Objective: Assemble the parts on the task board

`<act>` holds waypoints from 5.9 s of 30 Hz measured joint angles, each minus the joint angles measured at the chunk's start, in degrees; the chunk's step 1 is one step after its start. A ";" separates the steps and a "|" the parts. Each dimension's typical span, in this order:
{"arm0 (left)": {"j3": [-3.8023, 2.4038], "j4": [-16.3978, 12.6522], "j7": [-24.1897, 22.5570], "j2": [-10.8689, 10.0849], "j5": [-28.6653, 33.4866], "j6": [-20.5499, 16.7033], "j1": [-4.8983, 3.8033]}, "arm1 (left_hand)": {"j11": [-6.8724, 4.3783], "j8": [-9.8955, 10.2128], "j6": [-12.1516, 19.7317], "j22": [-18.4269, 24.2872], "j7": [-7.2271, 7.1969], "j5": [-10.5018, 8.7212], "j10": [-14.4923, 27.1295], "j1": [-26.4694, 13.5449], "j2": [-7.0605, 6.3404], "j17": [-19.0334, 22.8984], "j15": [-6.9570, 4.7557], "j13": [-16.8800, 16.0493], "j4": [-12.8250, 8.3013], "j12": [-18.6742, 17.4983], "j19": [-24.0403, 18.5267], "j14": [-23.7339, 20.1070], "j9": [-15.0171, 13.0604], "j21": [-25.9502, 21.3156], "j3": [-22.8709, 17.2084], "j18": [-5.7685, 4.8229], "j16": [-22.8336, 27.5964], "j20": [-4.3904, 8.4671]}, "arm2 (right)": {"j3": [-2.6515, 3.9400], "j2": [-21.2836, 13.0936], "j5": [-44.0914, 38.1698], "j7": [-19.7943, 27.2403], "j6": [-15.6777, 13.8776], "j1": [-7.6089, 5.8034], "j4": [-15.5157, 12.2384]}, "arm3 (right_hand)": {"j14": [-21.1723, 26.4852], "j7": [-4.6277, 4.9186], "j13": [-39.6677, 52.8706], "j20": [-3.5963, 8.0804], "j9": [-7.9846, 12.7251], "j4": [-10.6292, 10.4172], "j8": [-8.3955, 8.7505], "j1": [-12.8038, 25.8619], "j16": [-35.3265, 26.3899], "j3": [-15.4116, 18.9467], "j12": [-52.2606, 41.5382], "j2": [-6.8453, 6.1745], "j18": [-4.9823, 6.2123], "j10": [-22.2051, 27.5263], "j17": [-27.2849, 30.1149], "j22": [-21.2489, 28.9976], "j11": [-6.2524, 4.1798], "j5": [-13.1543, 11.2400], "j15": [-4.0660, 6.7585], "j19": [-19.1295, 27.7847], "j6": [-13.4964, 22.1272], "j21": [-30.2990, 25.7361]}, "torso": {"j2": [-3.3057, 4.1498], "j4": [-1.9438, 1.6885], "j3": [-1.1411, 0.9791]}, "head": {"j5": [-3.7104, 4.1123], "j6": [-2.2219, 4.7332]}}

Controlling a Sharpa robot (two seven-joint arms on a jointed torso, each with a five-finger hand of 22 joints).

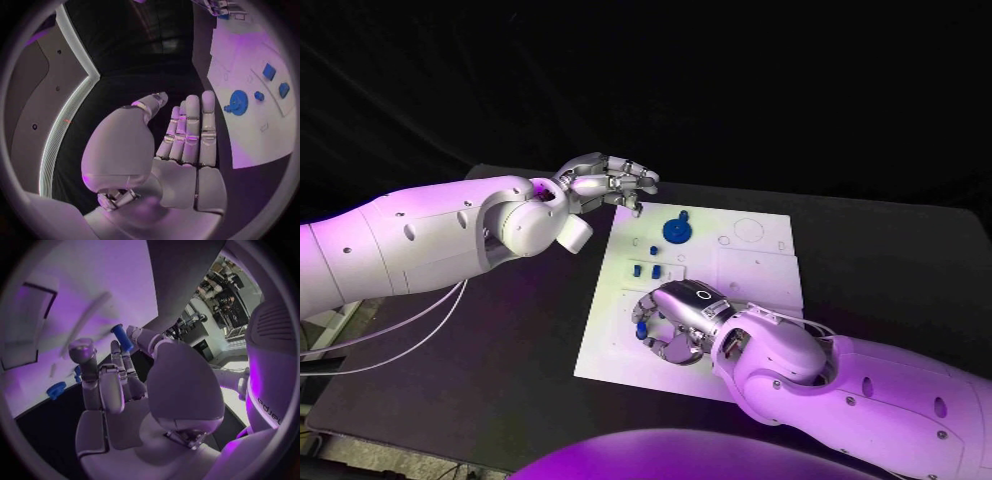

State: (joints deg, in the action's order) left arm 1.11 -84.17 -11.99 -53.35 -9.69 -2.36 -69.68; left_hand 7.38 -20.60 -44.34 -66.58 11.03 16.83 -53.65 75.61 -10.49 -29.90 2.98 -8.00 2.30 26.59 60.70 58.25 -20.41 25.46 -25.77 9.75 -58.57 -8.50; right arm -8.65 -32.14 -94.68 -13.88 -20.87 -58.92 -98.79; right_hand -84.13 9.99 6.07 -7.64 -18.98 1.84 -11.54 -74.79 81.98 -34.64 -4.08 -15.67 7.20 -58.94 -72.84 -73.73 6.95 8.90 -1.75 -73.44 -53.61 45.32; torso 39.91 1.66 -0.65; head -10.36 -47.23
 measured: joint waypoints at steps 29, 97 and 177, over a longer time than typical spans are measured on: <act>0.62 0.06 0.13 -0.65 0.00 0.27 0.01 | 0.00 -0.28 0.51 0.09 -0.08 0.00 0.00 0.00 0.00 0.05 0.21 0.00 0.16 0.00 0.22 -0.21 -0.07 0.00 0.16 0.00 -0.24 -0.22 | 0.06 -28.29 23.64 0.67 -10.09 -7.69 -9.36 | 0.10 -4.19 21.54 4.24 -4.68 -10.68 -7.41 3.88 3.48 19.40 -29.84 1.64 -0.48 -15.31 -2.13 -1.22 -5.49 -0.36 4.27 -6.63 0.93 12.01 | -0.93 1.01 0.30 | 7.90 1.30; 0.78 -0.71 0.71 -0.94 0.00 1.02 0.01 | 0.00 -0.46 0.50 0.28 -0.08 0.00 0.00 -0.31 0.31 0.08 0.21 0.00 0.39 0.00 0.21 -0.21 -0.17 -0.23 0.39 -0.01 -0.23 -0.21 | -0.96 -23.73 15.64 -17.11 -1.39 -1.53 -8.70 | 0.20 -6.03 68.87 5.19 -8.58 -18.62 -14.62 2.68 7.79 33.72 -79.92 7.10 -1.93 -25.12 -2.09 -1.17 -6.93 5.21 5.17 -10.19 -1.67 20.18 | -1.23 1.36 0.48 | 8.01 -0.43; 0.78 -0.72 1.11 -0.56 0.07 1.52 0.01 | 0.00 -1.94 2.05 1.15 0.01 0.00 0.41 -1.82 0.90 0.38 0.21 0.03 2.06 0.70 0.43 -0.21 -0.44 -0.71 1.73 -0.01 -0.71 -0.43 | -1.01 -15.28 22.25 -17.32 -2.91 -2.28 -7.47 | 0.09 -7.59 68.84 6.29 -12.52 -18.85 -13.60 14.86 7.79 40.21 -79.55 6.54 -1.91 -25.08 -2.07 -1.18 -8.79 3.05 7.08 -10.45 -6.61 16.89 | -1.19 1.43 0.45 | 7.52 -0.31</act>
State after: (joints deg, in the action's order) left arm 1.89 -84.89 -10.87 -53.91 -9.61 -0.84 -69.68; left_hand 7.38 -22.54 -42.29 -65.43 11.04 16.83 -53.24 73.79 -9.59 -29.52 3.19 -7.97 4.36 27.28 61.13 58.04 -20.84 24.75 -24.03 9.74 -59.28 -8.93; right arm -9.66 -47.42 -72.44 -31.20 -23.79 -61.21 -106.25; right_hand -84.04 2.41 74.90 -1.34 -31.50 -17.01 -25.14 -59.93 89.77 5.57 -83.63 -9.14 5.28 -84.03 -74.91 -74.91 -1.84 11.95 5.33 -83.89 -60.21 62.20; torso 38.73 3.09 -0.20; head -2.84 -47.54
